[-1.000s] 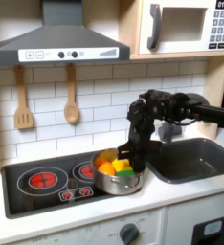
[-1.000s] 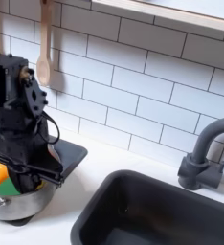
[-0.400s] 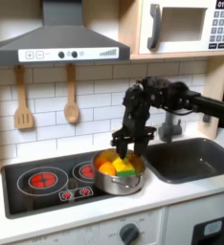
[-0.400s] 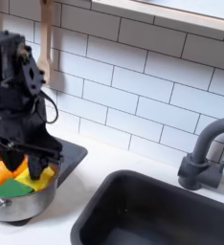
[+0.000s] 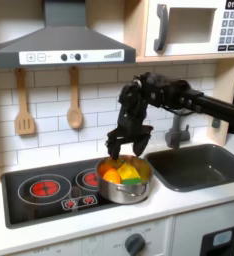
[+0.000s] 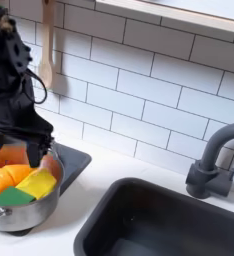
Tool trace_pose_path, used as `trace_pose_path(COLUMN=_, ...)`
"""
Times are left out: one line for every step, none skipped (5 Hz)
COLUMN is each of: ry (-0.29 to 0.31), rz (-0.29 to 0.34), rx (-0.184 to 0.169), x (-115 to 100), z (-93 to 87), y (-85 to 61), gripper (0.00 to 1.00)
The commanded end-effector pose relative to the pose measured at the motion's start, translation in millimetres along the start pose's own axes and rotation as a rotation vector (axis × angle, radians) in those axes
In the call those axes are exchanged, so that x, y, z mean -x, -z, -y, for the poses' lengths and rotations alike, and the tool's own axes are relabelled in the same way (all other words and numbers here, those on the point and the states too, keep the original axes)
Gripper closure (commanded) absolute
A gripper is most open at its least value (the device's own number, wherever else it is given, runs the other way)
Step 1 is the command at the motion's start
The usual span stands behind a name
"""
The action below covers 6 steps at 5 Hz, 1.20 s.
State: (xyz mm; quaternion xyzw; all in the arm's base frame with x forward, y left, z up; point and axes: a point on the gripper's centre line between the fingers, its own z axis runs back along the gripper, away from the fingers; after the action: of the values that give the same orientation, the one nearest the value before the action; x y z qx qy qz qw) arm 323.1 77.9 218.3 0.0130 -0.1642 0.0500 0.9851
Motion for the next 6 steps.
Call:
trace_pose_path(ry=-0.077, rz=0.002, rx=-0.029, x=-7.8, z=-28.0, y=-2.4, gripper=0.00)
trace_pose_path(ry=-0.109, rz=-0.014, rx=-0.048, x=-6.4, z=-41.2, y=1.9, gripper=0.00)
trace_pose_path(ry=-0.137, rz=-0.032, rx=-0.055, x=-3.4, z=-49.7, y=5.3, gripper=0.00)
trace_pose_path(ry=-0.143, rz=-0.085, rx=-0.051, x=5.0, z=-47.9, y=20.9, gripper=0.00)
trace_pose_path(ry=-0.135, rz=-0.094, rx=-0.051, x=4.2, z=-46.8, y=25.8, gripper=0.00)
trace_pose_path(ry=-0.140, rz=-0.122, rx=-0.045, x=5.4, z=-47.3, y=34.1, gripper=0.00)
